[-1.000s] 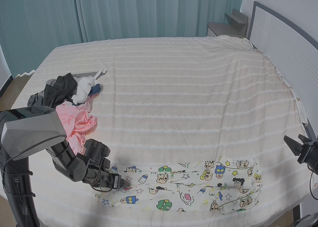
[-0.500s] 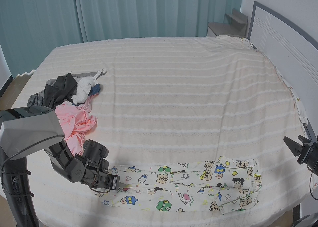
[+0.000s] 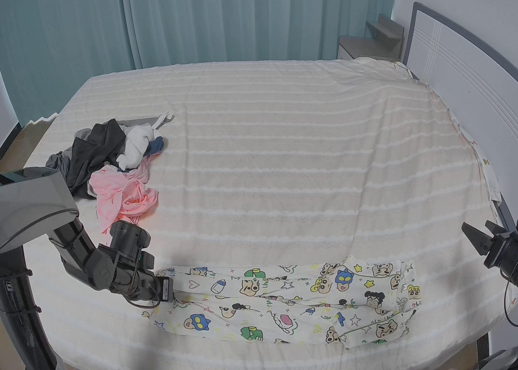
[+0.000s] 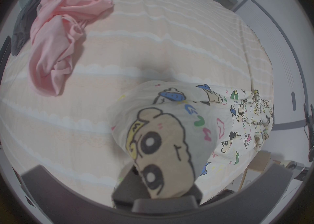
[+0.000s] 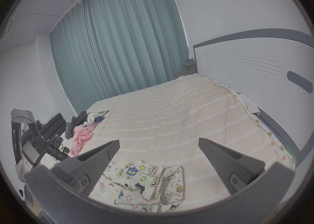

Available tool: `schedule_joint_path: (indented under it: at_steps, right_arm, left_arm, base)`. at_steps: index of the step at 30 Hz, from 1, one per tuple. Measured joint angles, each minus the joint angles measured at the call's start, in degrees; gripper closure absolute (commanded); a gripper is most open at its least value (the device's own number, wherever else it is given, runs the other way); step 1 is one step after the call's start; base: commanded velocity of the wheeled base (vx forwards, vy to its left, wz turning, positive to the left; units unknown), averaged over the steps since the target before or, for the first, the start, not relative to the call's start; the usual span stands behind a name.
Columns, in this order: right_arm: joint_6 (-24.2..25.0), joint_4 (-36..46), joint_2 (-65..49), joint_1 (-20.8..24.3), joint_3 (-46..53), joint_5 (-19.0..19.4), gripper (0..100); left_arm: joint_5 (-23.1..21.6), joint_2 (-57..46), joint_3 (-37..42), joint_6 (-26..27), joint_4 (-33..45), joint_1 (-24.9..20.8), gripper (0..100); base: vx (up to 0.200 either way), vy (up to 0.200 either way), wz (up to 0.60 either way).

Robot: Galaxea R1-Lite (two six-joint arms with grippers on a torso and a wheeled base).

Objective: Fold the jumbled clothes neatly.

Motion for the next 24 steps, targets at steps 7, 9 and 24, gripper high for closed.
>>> schedule_joint_path:
  at_steps: [7, 9, 24]
  right_arm:
    - [0.0, 0.0, 0.0, 0.0, 0.0, 0.0, 0]
    - [0.0, 0.0, 0.0, 0.0, 0.0, 0.0, 0]
    - [0.0, 0.0, -0.2, 0.0, 0.0, 0.0, 0]
  left_arm:
    - [-1.9, -1.2, 0.7, 0.1, 0.0, 4.5, 100]
    - [-2.5, -1.8, 1.0, 0.2, 0.1, 6.2, 100]
    - [-12.9, -7.3, 3.7, 5.2, 0.5, 24.2, 100]
  base:
    - [0.0, 0.0, 0.0]
    - [0.0, 0.0, 0.0]
    - [0.0, 0.0, 0.0]
